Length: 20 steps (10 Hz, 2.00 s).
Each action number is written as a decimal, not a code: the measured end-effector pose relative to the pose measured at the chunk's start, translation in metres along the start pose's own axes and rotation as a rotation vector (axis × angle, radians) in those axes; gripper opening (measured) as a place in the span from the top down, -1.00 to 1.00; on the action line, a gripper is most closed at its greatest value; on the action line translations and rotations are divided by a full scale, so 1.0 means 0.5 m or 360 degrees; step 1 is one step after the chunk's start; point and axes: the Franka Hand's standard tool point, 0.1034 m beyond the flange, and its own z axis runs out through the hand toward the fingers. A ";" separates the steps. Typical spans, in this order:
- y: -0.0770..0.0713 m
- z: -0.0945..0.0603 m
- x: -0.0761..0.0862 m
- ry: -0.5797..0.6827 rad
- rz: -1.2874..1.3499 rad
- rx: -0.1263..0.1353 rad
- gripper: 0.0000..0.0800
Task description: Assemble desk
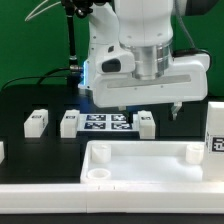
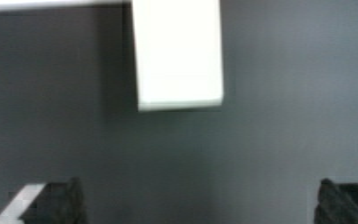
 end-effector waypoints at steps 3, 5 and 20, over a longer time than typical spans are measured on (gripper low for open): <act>-0.003 0.006 -0.002 -0.0300 0.0015 0.0040 -0.62; -0.003 0.039 -0.035 -0.0635 0.0014 -0.0010 -0.62; 0.015 0.091 -0.043 -0.0883 0.0066 -0.0028 0.28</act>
Offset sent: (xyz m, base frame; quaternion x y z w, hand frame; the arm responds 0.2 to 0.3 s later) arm -0.0227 0.0086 -0.0167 -0.0136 -0.1934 0.0209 0.9808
